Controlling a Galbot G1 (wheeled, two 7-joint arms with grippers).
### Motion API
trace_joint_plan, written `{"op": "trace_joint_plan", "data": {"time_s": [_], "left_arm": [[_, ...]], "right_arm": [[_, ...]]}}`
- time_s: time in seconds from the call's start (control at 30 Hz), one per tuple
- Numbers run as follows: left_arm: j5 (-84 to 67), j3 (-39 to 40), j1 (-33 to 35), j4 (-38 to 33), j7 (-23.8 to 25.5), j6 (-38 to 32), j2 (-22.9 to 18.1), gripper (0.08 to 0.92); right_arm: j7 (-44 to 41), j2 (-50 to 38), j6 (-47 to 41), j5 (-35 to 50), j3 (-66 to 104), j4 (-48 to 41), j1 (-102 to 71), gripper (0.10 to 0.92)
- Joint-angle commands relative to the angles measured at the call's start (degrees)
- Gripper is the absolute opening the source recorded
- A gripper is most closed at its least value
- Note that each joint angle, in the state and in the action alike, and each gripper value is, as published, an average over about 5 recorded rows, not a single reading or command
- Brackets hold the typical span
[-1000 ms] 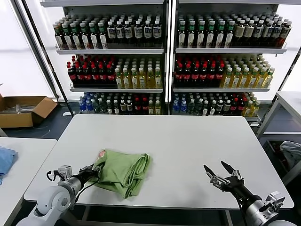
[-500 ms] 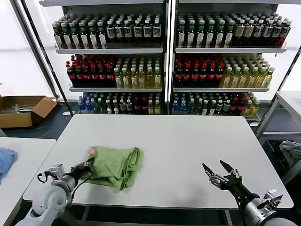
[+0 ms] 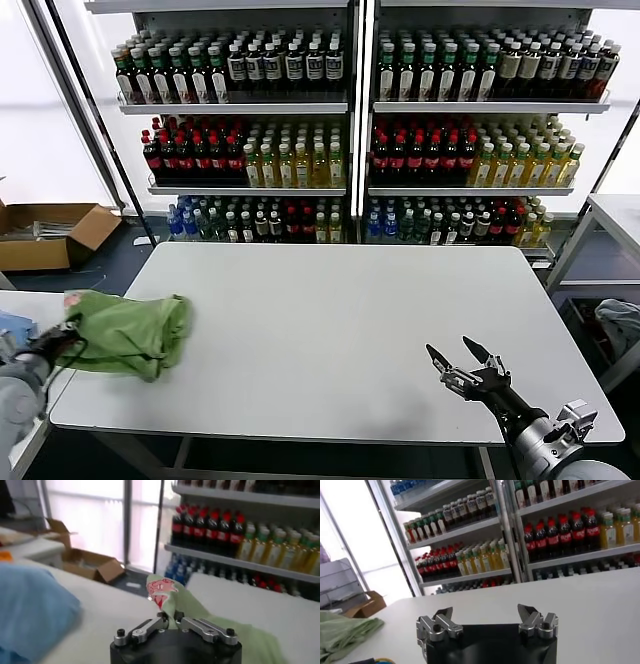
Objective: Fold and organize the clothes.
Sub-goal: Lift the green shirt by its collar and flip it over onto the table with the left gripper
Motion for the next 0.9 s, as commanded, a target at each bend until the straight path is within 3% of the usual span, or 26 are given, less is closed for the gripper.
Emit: {"op": "trace_joint_plan", "data": {"time_s": [0.03, 0.13, 0.27, 0.5, 0.73, 0.9], "left_arm": [[-0.1, -5.2, -3.5, -3.4, -3.2, 1.7, 7.6, 0.114], [0.9, -0.6, -4.4, -9.9, -6.7, 2.3, 4.2, 0.114], [0.9, 12.0, -7.9, -16.5, -12.5, 3.6, -2.7, 0.114], [-0.9, 36.9, -18.8, -18.3, -24.3, 5.4, -13.2, 0.114], [2.8, 47.3, -23.5, -9.3, -24.4, 5.4, -22.9, 0.114], [3.3, 48.2, -23.8, -7.5, -23.2, 5.4, -24.7, 0.114]], "right_arm": [[-0.3, 0.3, 0.1, 0.0, 0.3, 0.4, -0.2, 0.823], [-0.5, 0.6, 0.3, 0.0, 0.9, 0.8, -0.7, 0.823], [-0.4, 1.3, 0.2, -0.2, 1.0, 1.6, -1.0, 0.823], [0.0, 2.8, -0.1, -0.9, 2.1, 4.8, -3.3, 0.823], [0.6, 3.6, -0.4, -1.7, 4.0, 7.0, -5.5, 0.823], [2.6, 2.6, -2.0, -2.1, 2.0, 7.8, -5.2, 0.823]]}}
